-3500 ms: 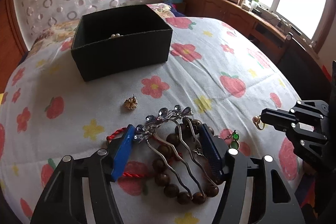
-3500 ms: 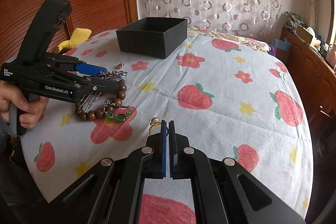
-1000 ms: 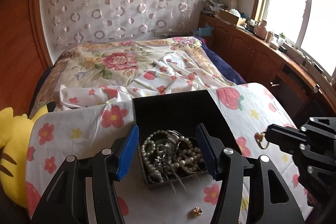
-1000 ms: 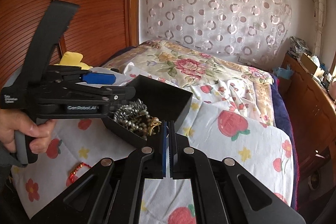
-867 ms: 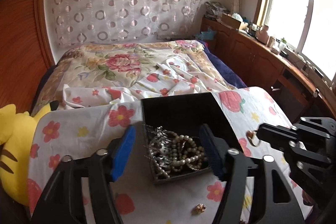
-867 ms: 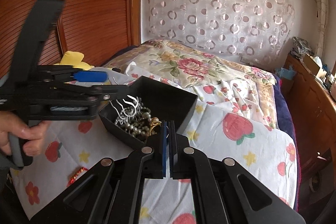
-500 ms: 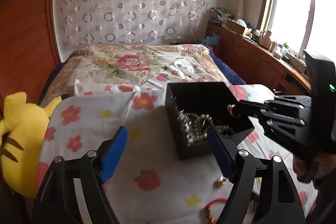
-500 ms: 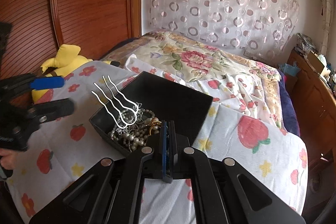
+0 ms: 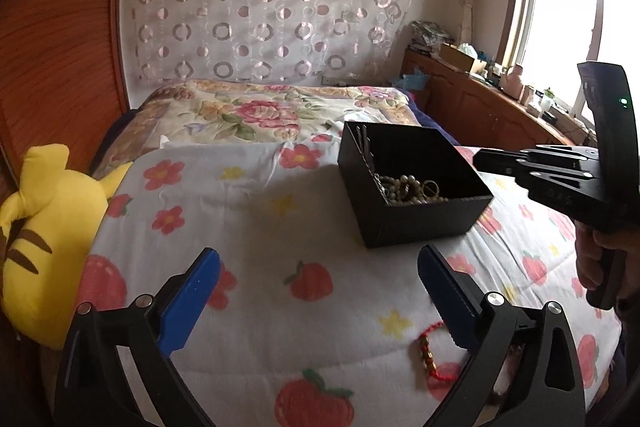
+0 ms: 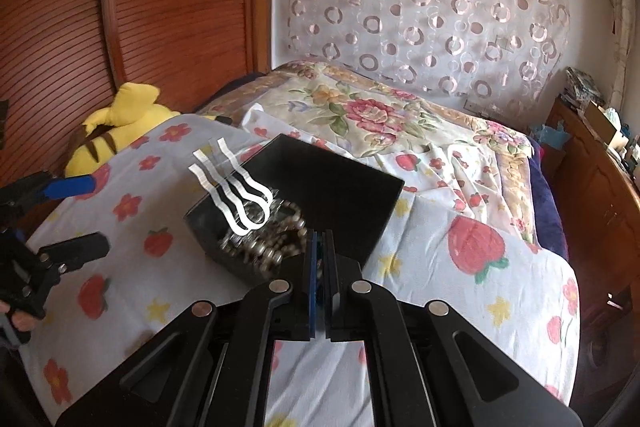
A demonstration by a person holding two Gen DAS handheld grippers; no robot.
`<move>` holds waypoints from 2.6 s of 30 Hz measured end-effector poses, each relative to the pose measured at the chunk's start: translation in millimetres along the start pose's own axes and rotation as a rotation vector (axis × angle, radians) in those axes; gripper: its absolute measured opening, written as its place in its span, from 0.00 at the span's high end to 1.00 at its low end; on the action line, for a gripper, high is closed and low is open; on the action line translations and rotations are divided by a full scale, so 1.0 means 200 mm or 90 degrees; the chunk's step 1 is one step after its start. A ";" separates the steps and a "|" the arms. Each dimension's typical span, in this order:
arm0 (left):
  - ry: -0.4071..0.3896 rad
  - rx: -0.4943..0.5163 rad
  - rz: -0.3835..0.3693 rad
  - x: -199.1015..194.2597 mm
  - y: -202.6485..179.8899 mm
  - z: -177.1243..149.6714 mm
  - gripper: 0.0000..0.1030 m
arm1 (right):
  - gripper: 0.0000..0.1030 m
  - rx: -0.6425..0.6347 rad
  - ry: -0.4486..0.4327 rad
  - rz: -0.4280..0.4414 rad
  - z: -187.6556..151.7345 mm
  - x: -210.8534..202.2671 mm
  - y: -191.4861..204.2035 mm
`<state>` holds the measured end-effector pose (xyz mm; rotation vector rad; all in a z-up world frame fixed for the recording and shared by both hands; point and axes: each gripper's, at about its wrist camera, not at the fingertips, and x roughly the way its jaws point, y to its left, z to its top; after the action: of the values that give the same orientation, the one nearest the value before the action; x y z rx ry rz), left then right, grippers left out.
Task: Organize jewelry
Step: 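Grasp the wooden bead bracelet with the right gripper and lift it, then grasp the red string bracelet with the left gripper while the right gripper holds the bead bracelet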
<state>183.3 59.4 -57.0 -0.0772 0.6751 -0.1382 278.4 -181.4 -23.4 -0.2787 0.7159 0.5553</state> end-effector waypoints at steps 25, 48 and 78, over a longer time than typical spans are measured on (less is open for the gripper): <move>0.038 0.018 -0.035 -0.17 -0.14 -0.35 0.07 | 0.80 -0.053 0.097 0.098 -0.56 -0.15 0.25; 0.066 0.061 -0.030 -0.12 -0.23 -0.35 0.07 | 0.84 -0.031 0.002 0.118 -0.44 -0.35 0.21; 0.153 0.106 -0.081 0.11 -0.37 -0.26 0.94 | 0.84 -0.037 -0.085 0.073 -0.39 -0.65 0.11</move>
<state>159.7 -19.2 -102.6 0.0581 0.8958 -0.3300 143.3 -245.3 7.5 -0.2533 0.5887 0.6981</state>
